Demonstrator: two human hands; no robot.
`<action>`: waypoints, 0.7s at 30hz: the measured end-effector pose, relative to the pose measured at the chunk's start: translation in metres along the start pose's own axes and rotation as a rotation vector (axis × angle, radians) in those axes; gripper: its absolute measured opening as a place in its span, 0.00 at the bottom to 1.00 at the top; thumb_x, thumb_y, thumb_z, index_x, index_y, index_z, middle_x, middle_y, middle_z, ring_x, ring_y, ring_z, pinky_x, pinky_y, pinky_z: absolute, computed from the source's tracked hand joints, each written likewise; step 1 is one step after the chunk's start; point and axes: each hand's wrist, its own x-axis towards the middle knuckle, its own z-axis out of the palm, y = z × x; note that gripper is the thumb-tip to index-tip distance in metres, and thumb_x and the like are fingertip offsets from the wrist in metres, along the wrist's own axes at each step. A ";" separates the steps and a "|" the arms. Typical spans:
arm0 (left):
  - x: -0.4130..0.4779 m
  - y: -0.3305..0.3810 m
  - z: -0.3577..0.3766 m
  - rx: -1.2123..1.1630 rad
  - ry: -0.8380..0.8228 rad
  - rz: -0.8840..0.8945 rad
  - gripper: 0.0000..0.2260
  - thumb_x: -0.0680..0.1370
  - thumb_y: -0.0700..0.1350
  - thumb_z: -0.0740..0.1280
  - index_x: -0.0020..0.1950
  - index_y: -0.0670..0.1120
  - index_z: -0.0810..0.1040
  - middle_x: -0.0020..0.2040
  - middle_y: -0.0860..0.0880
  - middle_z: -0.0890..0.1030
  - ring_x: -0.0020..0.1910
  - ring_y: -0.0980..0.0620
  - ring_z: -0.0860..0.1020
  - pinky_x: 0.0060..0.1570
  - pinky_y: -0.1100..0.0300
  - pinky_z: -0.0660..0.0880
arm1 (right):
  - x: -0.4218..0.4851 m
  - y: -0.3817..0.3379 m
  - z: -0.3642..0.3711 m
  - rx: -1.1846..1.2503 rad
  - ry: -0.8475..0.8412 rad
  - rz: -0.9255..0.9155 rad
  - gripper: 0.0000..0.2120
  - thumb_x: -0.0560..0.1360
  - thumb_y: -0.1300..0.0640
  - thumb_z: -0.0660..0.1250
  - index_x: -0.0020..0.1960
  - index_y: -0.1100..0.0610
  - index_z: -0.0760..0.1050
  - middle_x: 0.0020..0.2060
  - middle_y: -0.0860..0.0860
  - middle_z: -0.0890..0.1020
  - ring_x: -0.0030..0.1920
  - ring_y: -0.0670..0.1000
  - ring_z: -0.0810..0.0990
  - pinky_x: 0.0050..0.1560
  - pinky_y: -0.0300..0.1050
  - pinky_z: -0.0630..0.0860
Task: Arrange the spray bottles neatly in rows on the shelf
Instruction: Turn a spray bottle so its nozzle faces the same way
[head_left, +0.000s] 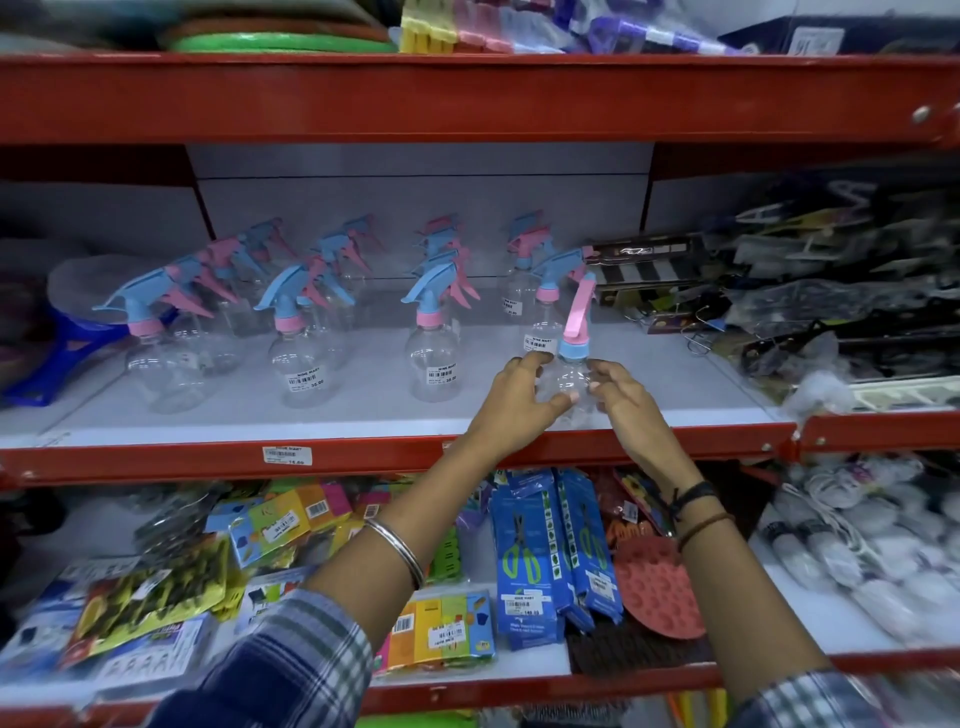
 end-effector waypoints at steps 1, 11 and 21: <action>0.000 -0.001 0.000 -0.003 -0.005 -0.004 0.26 0.73 0.48 0.69 0.69 0.43 0.66 0.64 0.41 0.72 0.60 0.46 0.74 0.56 0.59 0.70 | -0.002 -0.001 0.000 -0.006 0.003 -0.003 0.15 0.78 0.58 0.55 0.62 0.51 0.71 0.58 0.49 0.77 0.59 0.50 0.75 0.63 0.48 0.69; -0.040 -0.036 -0.030 -0.216 0.530 0.020 0.08 0.76 0.44 0.64 0.55 0.48 0.72 0.55 0.48 0.73 0.51 0.51 0.74 0.48 0.61 0.74 | -0.053 -0.028 0.056 -0.045 0.442 -0.421 0.09 0.77 0.56 0.59 0.55 0.57 0.72 0.53 0.49 0.72 0.53 0.45 0.73 0.55 0.35 0.69; 0.022 -0.091 -0.100 -0.249 0.257 -0.359 0.28 0.75 0.48 0.66 0.72 0.44 0.60 0.73 0.43 0.62 0.70 0.44 0.65 0.65 0.55 0.65 | 0.032 -0.068 0.139 -0.013 -0.076 0.060 0.17 0.79 0.55 0.56 0.65 0.59 0.66 0.62 0.55 0.71 0.56 0.52 0.72 0.53 0.42 0.66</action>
